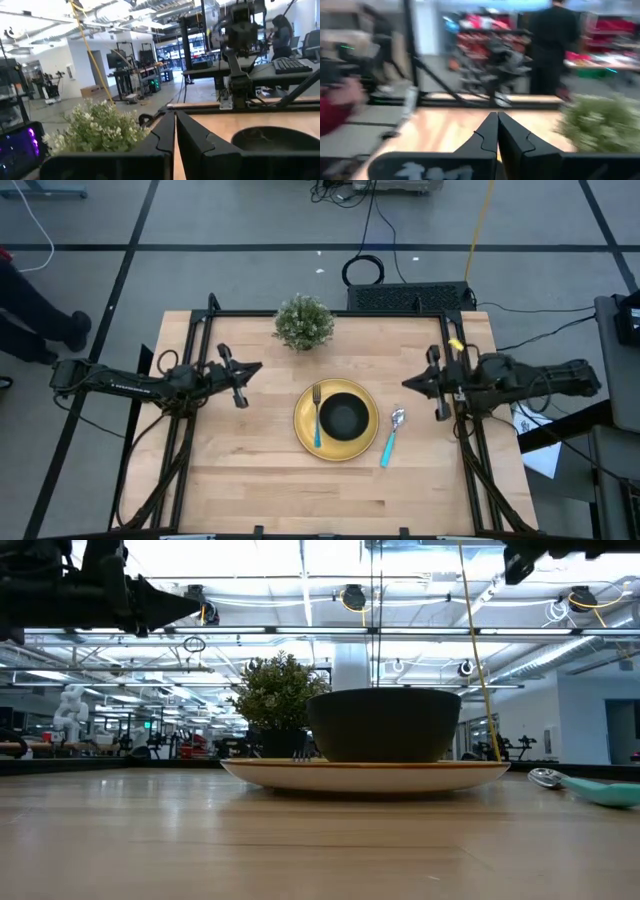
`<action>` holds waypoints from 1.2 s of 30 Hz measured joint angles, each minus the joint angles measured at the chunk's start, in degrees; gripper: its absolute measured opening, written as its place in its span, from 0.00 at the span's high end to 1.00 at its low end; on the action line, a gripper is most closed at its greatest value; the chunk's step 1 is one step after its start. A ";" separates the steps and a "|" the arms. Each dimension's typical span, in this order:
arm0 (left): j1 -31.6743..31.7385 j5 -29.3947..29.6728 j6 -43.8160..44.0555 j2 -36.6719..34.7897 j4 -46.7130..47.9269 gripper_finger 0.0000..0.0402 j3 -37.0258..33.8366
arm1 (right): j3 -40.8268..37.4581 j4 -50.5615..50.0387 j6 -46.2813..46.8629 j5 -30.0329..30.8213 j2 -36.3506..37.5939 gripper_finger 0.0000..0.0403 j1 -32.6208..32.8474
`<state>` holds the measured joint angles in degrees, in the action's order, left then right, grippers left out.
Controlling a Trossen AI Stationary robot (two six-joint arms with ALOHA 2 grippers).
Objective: Set table place
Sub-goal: Put the blue spoon into the black bowl on the yellow plate
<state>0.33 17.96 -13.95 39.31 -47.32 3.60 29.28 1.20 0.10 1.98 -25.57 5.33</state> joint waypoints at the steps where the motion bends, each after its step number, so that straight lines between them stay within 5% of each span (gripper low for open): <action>1: 0.00 -0.01 0.46 0.00 0.57 0.94 0.00 | 2.29 -3.44 -0.16 3.84 -0.68 1.00 1.05; 5: -0.02 -0.01 3.59 0.00 2.67 0.94 0.00 | 9.92 -15.97 4.35 16.21 -3.58 1.00 5.21; 10: -0.04 -0.01 6.11 0.02 4.08 0.94 0.00 | 15.50 -25.97 15.36 21.87 -8.29 1.00 9.29; 25: -0.04 -0.01 6.02 0.00 3.90 0.94 0.00 | 19.56 -53.07 65.70 20.33 -26.44 1.00 14.98; 31: -0.08 -0.01 3.34 0.01 3.88 0.94 0.00 | 19.56 -52.53 79.46 19.84 -35.19 1.00 16.89; 36: -0.08 -0.01 3.28 0.00 4.19 0.94 0.00 | 19.58 -49.41 87.28 13.78 -41.39 1.00 17.83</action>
<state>0.25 17.96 -10.68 39.31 -43.13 3.60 48.86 -48.20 87.38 15.76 -66.96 23.16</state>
